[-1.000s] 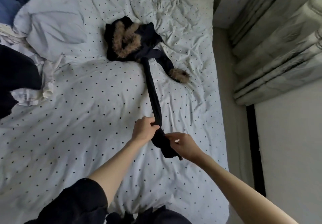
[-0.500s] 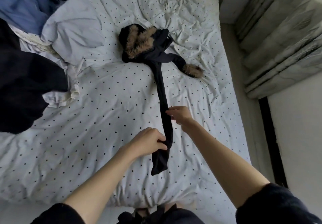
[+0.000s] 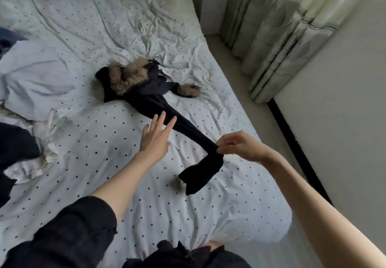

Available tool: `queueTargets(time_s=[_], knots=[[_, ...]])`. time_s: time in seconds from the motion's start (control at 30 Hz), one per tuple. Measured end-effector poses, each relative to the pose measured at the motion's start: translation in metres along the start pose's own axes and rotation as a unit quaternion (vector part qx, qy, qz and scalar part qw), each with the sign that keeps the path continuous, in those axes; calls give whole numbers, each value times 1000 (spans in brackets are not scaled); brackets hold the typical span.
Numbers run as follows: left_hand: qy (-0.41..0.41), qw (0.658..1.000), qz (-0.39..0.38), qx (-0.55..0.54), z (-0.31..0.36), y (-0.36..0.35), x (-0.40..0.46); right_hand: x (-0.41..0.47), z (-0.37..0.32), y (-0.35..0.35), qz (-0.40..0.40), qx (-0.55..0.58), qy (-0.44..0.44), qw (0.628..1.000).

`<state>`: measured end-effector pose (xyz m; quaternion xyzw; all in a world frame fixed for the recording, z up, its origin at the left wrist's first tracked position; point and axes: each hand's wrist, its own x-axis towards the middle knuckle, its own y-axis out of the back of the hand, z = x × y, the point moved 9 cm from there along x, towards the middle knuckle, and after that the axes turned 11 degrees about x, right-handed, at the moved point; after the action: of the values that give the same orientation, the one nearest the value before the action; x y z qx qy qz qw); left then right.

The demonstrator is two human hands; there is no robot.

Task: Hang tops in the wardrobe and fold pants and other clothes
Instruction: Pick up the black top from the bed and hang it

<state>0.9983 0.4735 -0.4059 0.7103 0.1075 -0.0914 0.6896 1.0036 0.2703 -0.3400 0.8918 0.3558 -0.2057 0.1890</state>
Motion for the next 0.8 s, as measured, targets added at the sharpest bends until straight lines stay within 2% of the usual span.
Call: queueTargets(time_s=[0.13,0.3,0.37,0.5,0.67,0.8], knots=[[-55,994,88,39,49,33,15,-40,15,42,45,-22,-29,998],[-135,990,41,29,99,27,-19,-53,55,76,203,-48,-71,975],[-166,986,25,-18,114,24,-36,-50,67,74,223,-43,-79,971],[-201,975,2,-99,140,25,-64,-33,81,47,170,-54,-111,978],[-192,970,55,-137,147,48,-61,-24,102,22,107,141,-203,963],[-246,960,24,-132,153,40,-80,-8,102,4,69,219,-226,947]])
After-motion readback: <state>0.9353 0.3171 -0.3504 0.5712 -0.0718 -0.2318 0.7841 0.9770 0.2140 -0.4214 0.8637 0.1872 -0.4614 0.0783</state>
